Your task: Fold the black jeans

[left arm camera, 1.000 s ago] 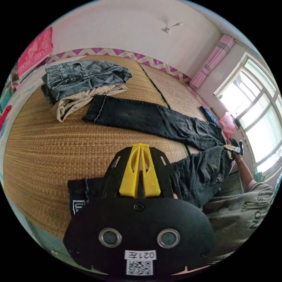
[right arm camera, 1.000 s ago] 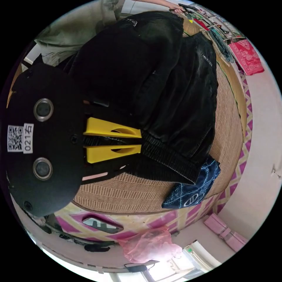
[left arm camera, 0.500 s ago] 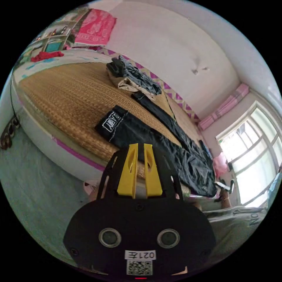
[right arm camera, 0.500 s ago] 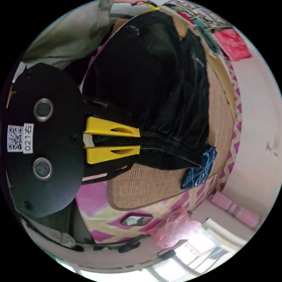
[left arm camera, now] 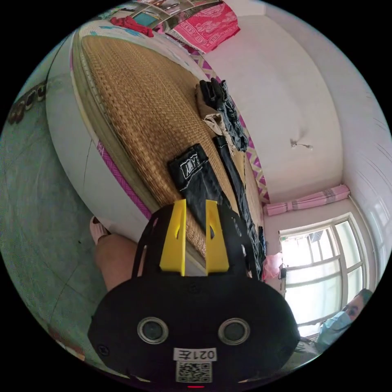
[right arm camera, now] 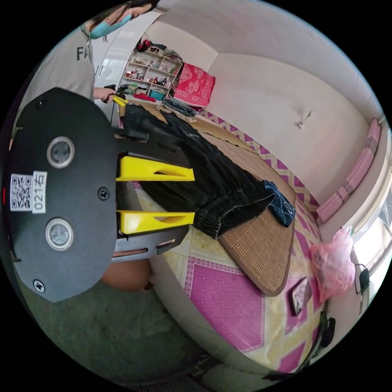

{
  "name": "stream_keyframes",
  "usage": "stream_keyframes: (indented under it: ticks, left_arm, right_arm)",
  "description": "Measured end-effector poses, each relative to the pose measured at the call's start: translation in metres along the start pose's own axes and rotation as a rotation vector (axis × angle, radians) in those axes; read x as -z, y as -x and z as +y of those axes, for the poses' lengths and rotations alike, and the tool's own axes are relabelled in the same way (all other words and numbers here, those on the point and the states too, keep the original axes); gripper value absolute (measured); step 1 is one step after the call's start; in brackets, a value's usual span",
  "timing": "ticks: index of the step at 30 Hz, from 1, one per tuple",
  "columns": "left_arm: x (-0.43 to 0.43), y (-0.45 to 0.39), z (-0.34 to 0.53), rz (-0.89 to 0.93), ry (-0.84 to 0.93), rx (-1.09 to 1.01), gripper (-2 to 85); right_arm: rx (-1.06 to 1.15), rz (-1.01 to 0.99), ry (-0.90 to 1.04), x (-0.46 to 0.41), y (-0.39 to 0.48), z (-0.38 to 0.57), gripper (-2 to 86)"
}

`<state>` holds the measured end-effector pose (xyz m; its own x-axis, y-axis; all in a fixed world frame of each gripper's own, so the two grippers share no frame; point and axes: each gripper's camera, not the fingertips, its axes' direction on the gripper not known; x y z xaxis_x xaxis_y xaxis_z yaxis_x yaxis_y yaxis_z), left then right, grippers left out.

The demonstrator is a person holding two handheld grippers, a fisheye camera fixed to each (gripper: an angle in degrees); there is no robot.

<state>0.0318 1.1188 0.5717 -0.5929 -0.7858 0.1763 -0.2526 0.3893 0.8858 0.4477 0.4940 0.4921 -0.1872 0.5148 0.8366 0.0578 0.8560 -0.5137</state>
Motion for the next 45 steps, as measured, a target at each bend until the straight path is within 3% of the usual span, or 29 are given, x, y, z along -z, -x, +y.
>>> stream_keyframes:
  ticks: [12, 22, 27, 33, 38, 42, 45]
  left_arm:
    - [-0.023, -0.003, 0.005, -0.057, 0.167, -0.074, 17.7]
    - [-0.081, 0.01, 0.023, -0.031, 0.182, -0.032, 17.2]
    - [-0.093, 0.023, 0.032, 0.0, 0.179, -0.036, 17.1]
    - [-0.116, 0.029, 0.034, -0.026, 0.178, -0.05, 16.9]
    - [-0.144, 0.037, 0.026, -0.032, 0.158, -0.041, 13.9]
    - [-0.167, 0.051, 0.019, -0.121, 0.14, -0.023, 2.3]
    - [-0.175, 0.073, 0.011, -0.008, 0.138, 0.009, -0.5]
  right_arm:
    - [-0.114, -0.067, 0.024, 0.021, -0.08, 0.062, 12.5]
    - [-0.157, -0.087, 0.024, 0.006, -0.13, 0.092, 10.9]
    - [-0.265, -0.231, 0.038, -0.008, -0.16, 0.113, 10.5]
    - [-0.295, -0.168, -0.055, 0.0, -0.173, 0.137, 10.9]
    - [-0.295, -0.264, 0.009, -0.054, -0.179, 0.139, 7.4]
    - [-0.272, -0.268, -0.026, -0.059, -0.176, 0.149, 2.0]
    - [-0.25, -0.311, -0.025, -0.06, -0.178, 0.152, 0.7]
